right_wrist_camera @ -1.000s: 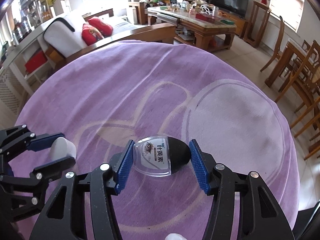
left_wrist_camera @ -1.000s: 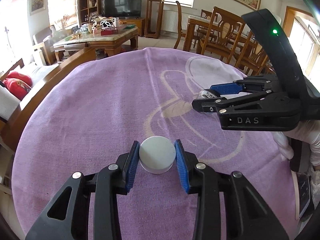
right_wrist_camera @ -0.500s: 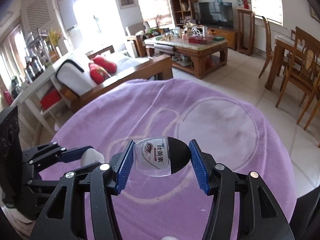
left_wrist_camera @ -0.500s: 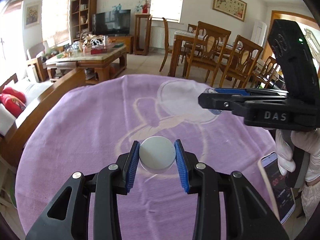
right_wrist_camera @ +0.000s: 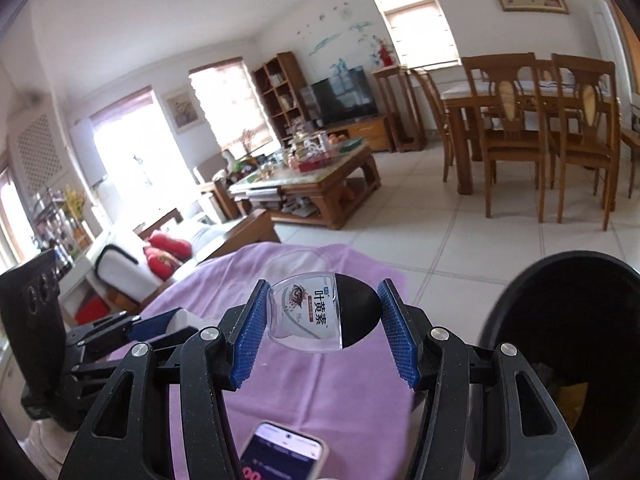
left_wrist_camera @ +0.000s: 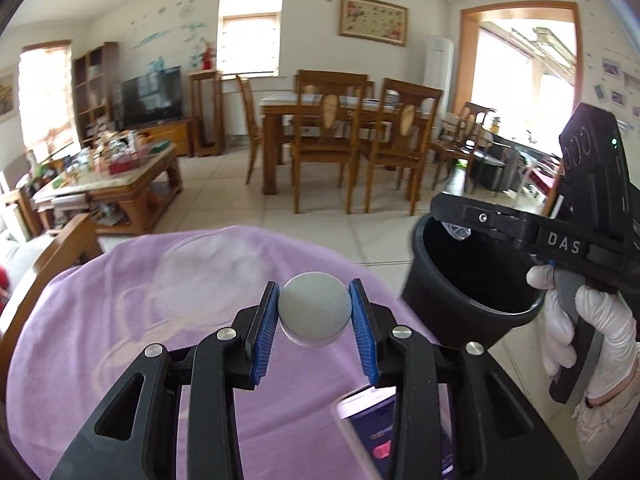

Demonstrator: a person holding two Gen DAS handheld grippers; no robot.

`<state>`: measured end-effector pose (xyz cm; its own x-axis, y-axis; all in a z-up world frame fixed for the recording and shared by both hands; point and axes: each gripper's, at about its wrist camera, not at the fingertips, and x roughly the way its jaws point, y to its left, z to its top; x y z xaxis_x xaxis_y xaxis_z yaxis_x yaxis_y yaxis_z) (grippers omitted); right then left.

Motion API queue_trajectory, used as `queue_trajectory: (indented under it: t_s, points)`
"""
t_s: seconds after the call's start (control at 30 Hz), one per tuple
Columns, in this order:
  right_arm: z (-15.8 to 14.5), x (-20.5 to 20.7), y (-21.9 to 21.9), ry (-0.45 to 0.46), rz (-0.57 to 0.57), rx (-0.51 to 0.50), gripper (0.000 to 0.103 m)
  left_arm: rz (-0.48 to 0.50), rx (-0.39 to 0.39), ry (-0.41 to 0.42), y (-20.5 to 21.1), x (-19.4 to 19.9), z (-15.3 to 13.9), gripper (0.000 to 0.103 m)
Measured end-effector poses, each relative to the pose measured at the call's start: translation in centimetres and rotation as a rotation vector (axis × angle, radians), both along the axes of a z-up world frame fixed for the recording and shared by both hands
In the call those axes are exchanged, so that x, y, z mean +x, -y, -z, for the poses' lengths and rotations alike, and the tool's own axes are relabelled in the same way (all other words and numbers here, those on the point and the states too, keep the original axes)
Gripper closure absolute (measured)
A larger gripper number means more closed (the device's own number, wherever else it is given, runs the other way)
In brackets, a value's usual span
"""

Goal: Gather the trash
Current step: 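Carry cap and eye-drop bottle over the black bin and open both tools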

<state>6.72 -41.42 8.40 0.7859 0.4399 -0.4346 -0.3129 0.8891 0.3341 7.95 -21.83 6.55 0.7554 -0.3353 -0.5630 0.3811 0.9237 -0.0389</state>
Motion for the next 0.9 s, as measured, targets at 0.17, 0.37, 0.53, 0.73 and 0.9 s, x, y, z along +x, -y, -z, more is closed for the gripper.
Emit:
queue_trajectory:
  t_s: [0.17, 0.37, 0.53, 0.73, 0.9]
  points:
    - [0.8, -2.8, 8.3, 0.013, 0.121, 0.042, 0.048, 0.109, 0.005, 0.015, 7.0, 0.0, -0.1, 0.068]
    - [3.0, -5.0, 16.2, 0.010, 0.233, 0.104, 0.048, 0.220, 0.027, 0.003, 14.0, 0.7, 0.8, 0.068]
    - [5.6, -5.9, 21.2, -0.014, 0.299, 0.163, 0.048, 0.290, 0.048, -0.030, 18.9, 2.2, 2.0, 0.068]
    - [9.1, -5.8, 24.7, -0.056, 0.350, 0.222, 0.048, 0.336, 0.117, -0.071, 22.8, 3.5, 4.4, 0.068]
    - [10.9, -5.5, 26.2, -0.076, 0.378, 0.254, 0.048, 0.359, 0.157, -0.125, 24.7, 4.4, 6.6, 0.068]
